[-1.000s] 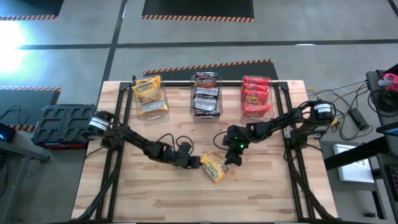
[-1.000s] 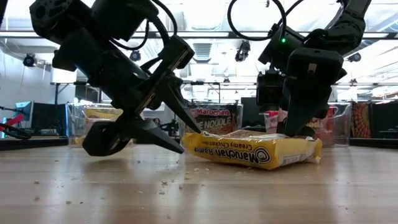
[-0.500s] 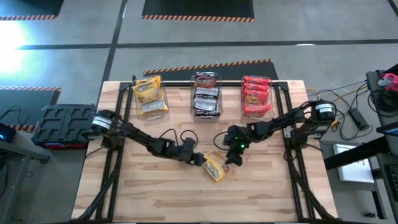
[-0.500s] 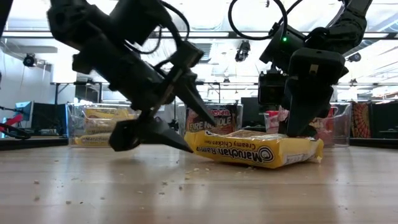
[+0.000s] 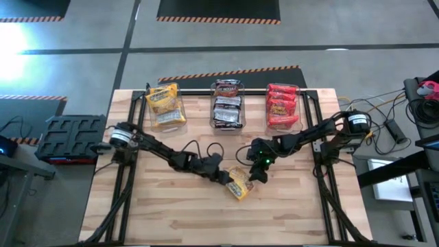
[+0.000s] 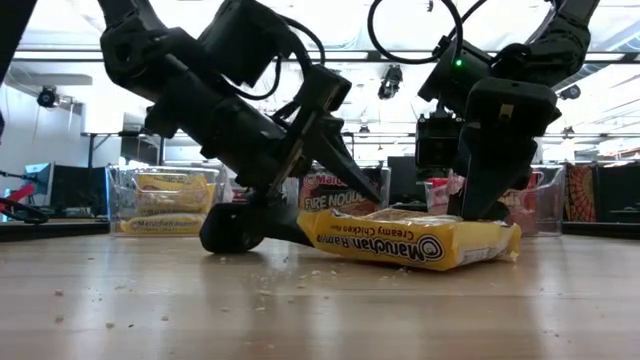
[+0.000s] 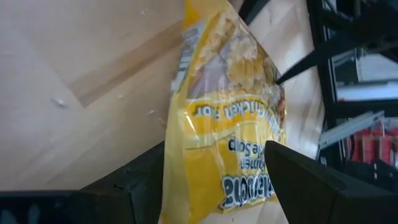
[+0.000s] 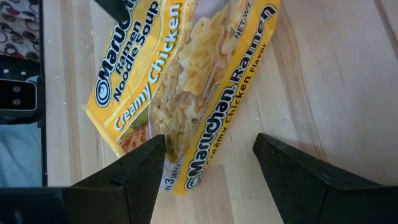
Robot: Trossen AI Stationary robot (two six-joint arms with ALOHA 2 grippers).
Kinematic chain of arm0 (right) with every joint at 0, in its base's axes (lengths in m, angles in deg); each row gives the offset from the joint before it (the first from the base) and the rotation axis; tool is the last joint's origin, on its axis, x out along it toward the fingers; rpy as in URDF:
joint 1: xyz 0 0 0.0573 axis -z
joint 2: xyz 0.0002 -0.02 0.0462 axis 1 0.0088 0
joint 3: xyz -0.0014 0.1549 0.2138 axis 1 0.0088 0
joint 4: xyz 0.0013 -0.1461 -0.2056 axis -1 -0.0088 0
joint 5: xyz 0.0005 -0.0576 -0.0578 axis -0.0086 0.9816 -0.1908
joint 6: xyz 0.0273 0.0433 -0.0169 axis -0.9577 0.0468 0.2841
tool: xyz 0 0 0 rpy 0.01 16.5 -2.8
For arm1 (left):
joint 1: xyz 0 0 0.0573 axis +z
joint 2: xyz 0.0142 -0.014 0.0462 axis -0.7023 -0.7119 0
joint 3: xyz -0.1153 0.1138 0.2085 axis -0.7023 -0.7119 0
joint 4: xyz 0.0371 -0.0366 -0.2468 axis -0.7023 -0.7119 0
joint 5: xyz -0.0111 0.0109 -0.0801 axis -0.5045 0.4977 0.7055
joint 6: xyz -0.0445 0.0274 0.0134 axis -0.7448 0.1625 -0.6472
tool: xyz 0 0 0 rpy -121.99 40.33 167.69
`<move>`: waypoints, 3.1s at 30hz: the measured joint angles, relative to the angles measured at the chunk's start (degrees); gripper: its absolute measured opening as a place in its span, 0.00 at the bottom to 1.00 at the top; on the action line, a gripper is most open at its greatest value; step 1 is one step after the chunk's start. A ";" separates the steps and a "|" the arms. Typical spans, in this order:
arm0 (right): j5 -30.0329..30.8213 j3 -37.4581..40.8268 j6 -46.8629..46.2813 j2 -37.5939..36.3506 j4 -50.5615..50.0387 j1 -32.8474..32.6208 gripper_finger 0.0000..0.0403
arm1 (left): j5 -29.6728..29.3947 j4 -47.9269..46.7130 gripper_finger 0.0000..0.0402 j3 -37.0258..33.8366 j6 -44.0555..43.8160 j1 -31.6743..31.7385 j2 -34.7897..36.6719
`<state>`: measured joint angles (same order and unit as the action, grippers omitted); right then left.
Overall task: Sort Maruchan noodles
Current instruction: Put the yellow noodle pack into the left transparent bin
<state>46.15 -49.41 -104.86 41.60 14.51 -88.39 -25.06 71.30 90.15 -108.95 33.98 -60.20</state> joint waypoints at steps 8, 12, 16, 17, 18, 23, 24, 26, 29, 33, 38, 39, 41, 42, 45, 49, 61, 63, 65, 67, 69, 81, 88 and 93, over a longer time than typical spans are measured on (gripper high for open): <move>0.35 -1.00 -0.14 0.02 0.55 0.02 0.61 | 3.84 0.25 0.60 1.97 5.43 0.94 -0.50; 1.73 -3.29 1.16 0.02 0.31 0.02 0.61 | 5.73 0.14 0.60 3.66 8.24 1.21 -1.90; 1.66 -5.18 3.18 0.02 -0.25 0.02 0.61 | 7.71 -0.86 0.60 4.70 9.47 1.54 -2.78; 1.64 -5.37 3.24 0.02 -0.36 0.02 0.61 | 7.84 -0.96 0.59 4.70 9.48 1.53 -2.78; 1.68 -5.42 3.28 0.02 -0.38 0.02 0.61 | 7.81 -1.10 0.59 4.70 9.56 1.53 -2.73; 1.79 -5.47 3.41 0.02 -1.19 0.02 0.61 | 7.70 -1.05 0.58 4.27 9.69 1.53 -2.24; 1.79 -5.47 3.43 0.01 -1.31 0.02 0.61 | 7.71 -1.05 0.58 4.27 9.67 1.53 -2.23; 1.79 -5.48 3.64 0.00 -1.67 0.03 0.61 | 7.72 -1.17 0.58 4.27 9.65 1.53 -2.17; 1.47 -5.49 3.74 0.00 -1.89 0.07 0.61 | 7.85 -1.30 0.58 4.24 9.62 1.53 -2.13; 1.33 -5.53 4.08 -0.58 -2.60 0.11 0.61 | 8.40 -1.49 0.53 4.24 9.58 1.53 -2.03; 1.26 -5.48 4.42 -2.26 -3.52 0.27 0.61 | 9.31 -1.07 0.35 4.14 9.51 1.53 -2.00; 1.10 -5.47 4.44 -2.71 -3.70 0.35 0.61 | 9.38 -0.98 0.32 4.14 9.41 1.53 -1.93; 0.83 -5.47 4.46 -3.72 -4.28 0.44 0.61 | 9.58 -0.99 0.26 4.11 8.96 1.53 -1.71; 1.06 -5.45 4.53 -4.21 -4.73 0.44 0.61 | 9.57 -0.84 0.23 4.10 8.84 1.55 -1.62; 1.61 -5.44 4.93 -6.16 -7.22 0.44 0.61 | 9.50 -0.28 0.21 4.07 8.60 1.56 -1.30; 3.64 -5.55 6.31 -9.69 -12.77 0.55 0.61 | 9.68 0.24 0.22 4.09 9.34 1.53 -0.95; 2.45 -5.36 7.08 -20.50 -20.19 2.43 0.61 | 10.21 -0.20 0.19 3.87 13.20 1.69 0.70; 2.09 -5.36 6.99 -20.44 -20.72 2.38 0.61 | 10.01 -0.13 0.19 3.87 14.22 1.78 0.93; 1.93 -5.33 6.86 -19.65 -20.76 2.38 0.61 | 9.97 -0.19 0.19 3.89 14.64 1.80 0.96; 1.90 -5.33 6.50 -18.40 -20.75 2.38 0.61 | 10.02 -0.20 0.19 3.94 15.63 1.81 0.96; 1.42 -5.33 6.74 -16.90 -19.94 2.38 0.61 | 10.09 -0.20 0.19 4.03 16.62 1.81 0.96; -7.96 -5.36 14.17 -12.59 -11.24 3.74 0.61 | 10.65 0.19 0.19 4.18 18.78 1.83 0.96; -14.95 -5.36 16.35 -8.76 -6.53 4.35 0.61 | 10.65 0.17 0.19 4.20 19.18 1.83 0.96; -20.52 -5.36 15.63 -4.93 -2.16 4.57 0.61 | 10.81 0.20 0.19 4.20 19.48 1.81 0.96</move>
<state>25.63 -54.76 -89.22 36.67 12.35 -83.83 -14.25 71.49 94.35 -89.46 35.79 -59.24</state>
